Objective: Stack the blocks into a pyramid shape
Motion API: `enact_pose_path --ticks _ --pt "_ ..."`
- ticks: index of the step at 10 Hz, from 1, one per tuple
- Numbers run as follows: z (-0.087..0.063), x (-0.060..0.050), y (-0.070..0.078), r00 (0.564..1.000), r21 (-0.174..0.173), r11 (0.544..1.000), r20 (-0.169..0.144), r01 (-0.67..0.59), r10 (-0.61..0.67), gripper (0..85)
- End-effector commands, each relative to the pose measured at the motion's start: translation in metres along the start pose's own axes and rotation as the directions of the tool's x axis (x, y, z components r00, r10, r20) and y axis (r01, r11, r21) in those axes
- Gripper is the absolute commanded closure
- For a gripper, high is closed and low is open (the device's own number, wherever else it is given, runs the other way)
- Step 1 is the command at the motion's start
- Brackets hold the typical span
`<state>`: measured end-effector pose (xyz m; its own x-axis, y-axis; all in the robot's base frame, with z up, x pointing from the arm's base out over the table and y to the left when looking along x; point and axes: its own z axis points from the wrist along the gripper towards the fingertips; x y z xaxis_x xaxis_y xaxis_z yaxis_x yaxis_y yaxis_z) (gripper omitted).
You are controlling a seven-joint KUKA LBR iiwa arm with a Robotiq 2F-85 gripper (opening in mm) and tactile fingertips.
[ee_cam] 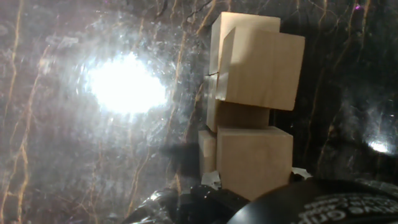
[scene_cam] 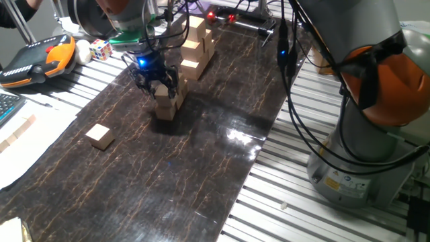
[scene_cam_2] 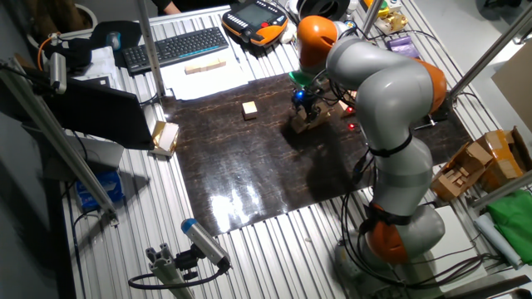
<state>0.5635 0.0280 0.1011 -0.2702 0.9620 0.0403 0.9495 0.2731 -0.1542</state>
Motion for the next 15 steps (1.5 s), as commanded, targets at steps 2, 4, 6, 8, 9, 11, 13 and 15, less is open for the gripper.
enact_pose_path --ticks 2,4,6,8,9,11,13,15 --pt "-0.001 -0.002 -0.001 1.000 -0.012 1.000 0.005 -0.013 0.013 50.3" --pt "-0.003 -0.006 -0.002 1.000 -0.020 1.000 0.006 -0.007 0.007 50.0" --pt "-0.003 -0.007 -0.001 1.000 -0.022 1.000 0.027 -0.003 0.004 50.0" --pt "-0.002 -0.008 -0.001 0.999 -0.032 0.999 0.040 -0.013 0.015 49.7" --pt "-0.002 -0.010 -0.001 0.999 -0.037 0.999 0.043 -0.024 0.026 49.7" --pt "-0.001 -0.013 0.000 0.998 -0.048 0.998 0.041 -0.040 0.042 48.7" --pt "-0.001 -0.012 0.001 0.998 -0.050 0.998 0.035 -0.047 0.049 45.0" --pt "-0.001 -0.013 0.001 0.998 -0.043 0.998 0.035 -0.046 0.048 38.3"
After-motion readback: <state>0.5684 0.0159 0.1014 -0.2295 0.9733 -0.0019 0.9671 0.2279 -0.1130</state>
